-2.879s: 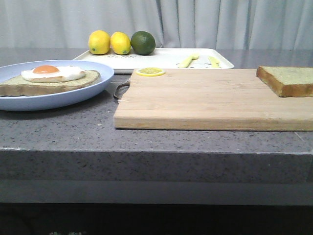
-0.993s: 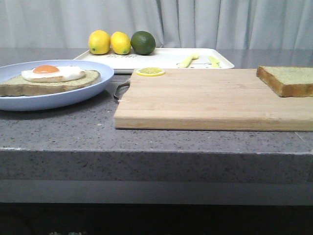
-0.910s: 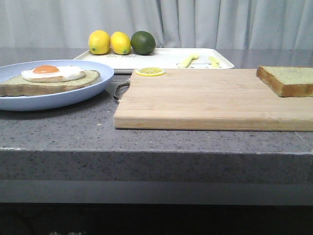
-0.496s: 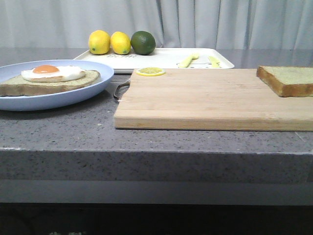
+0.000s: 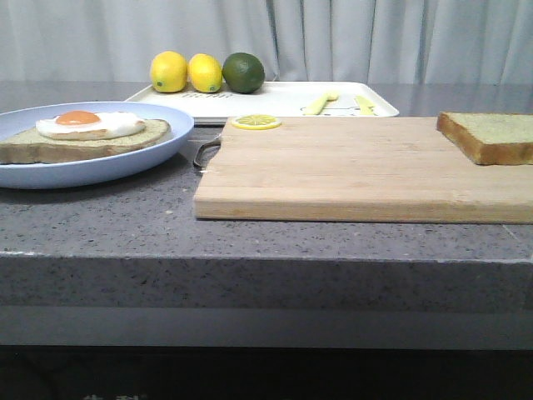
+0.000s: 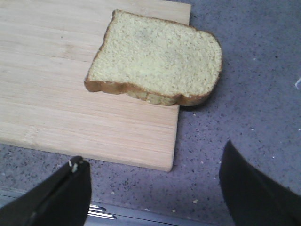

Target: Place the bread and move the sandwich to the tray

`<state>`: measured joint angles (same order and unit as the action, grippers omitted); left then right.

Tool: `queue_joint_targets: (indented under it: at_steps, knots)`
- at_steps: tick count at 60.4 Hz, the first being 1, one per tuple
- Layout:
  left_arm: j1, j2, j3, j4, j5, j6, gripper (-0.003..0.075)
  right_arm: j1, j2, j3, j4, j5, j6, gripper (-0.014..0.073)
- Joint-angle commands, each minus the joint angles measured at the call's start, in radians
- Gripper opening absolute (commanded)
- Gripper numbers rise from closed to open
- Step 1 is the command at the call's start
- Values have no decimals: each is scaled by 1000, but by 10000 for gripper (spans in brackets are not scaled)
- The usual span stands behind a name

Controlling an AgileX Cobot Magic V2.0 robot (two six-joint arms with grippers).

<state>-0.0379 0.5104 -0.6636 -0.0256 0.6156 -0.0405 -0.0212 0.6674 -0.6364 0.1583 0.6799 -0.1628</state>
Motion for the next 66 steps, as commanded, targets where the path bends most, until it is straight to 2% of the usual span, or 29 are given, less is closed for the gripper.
queue_joint_targets:
  at_steps: [1,9,24,28,34,42,53,60,66]
  knots:
    - [-23,12,-27,-11,-84,-8,483,-6,15,-53,29,-64,-5,580]
    - [-71,14,-27,-11,-84,-8,483,-6,85,-137,32,18,-5,580]
    - [-165,14,-27,52,-84,-8,483,-10,342,-384,28,311,-9,580]
    - [-176,14,-27,76,-84,-8,483,-30,400,-445,27,353,-17,580]
    - [-178,14,-27,79,-84,-8,483,-115,493,-519,67,433,-45,580]
    - [-178,14,-27,79,-84,-8,483,-306,566,-546,251,500,-178,580]
    - [-178,14,-27,91,-84,-8,483,-602,673,-542,620,589,-383,580]
    - [-178,14,-27,94,-84,-8,483,-698,751,-542,768,629,-469,580]
    - [-178,14,-27,94,-84,-8,483,-720,829,-542,860,654,-515,580]
